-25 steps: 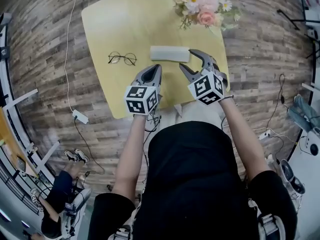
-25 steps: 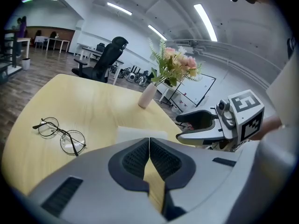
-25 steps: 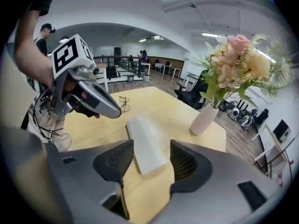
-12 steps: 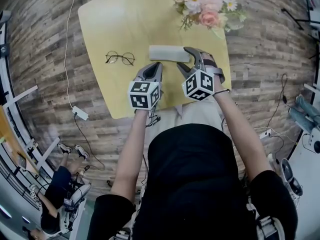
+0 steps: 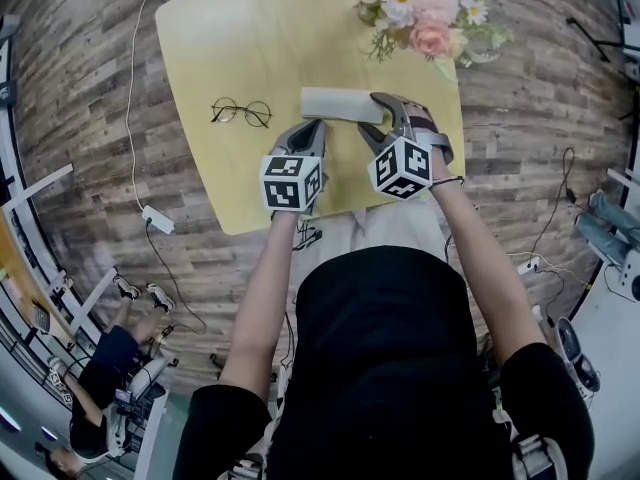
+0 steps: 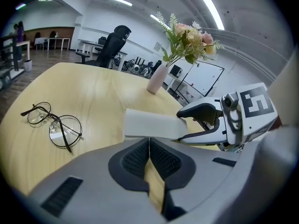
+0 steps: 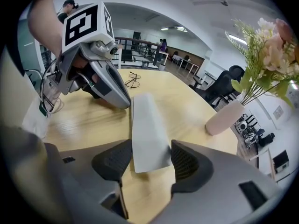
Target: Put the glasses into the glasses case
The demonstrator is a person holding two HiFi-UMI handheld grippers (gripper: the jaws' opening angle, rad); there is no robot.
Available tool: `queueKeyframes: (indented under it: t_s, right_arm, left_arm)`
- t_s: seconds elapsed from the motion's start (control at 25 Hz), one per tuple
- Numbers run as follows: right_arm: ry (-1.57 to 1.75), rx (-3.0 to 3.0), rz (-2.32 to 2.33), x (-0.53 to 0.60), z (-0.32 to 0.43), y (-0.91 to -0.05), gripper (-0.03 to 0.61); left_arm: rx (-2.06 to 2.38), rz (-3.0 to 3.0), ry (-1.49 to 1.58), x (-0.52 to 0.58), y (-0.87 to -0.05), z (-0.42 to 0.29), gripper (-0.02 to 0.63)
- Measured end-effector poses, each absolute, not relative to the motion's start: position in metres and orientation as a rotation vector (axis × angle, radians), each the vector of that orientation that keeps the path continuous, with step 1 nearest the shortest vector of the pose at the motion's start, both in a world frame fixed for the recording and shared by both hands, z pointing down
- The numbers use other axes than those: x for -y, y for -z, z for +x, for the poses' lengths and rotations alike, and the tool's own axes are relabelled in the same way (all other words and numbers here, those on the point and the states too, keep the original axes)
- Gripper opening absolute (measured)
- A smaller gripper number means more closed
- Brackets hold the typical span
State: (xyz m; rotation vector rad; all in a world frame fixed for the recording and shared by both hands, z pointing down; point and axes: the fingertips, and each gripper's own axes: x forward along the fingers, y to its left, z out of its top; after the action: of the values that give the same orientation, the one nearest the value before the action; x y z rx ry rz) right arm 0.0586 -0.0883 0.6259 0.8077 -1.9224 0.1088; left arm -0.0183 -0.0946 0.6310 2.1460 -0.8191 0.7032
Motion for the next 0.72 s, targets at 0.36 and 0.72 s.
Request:
queueKeyframes:
  t_s: [0.36,0.72]
  right_arm:
    - [-0.113,1.920,0.780,0.0879,0.0587,-0.6284,0.276]
    - [-0.136,1.941,0.752,0.0882,0.0597,-0.6273,0.268]
  left_arm:
    - [0.823,2.144,-0.704,0.0977,-0.6360,-0.0159,0.025]
    - [0.823,2.132,-0.731,0.0989,-0.6382,-0.0143,0.023]
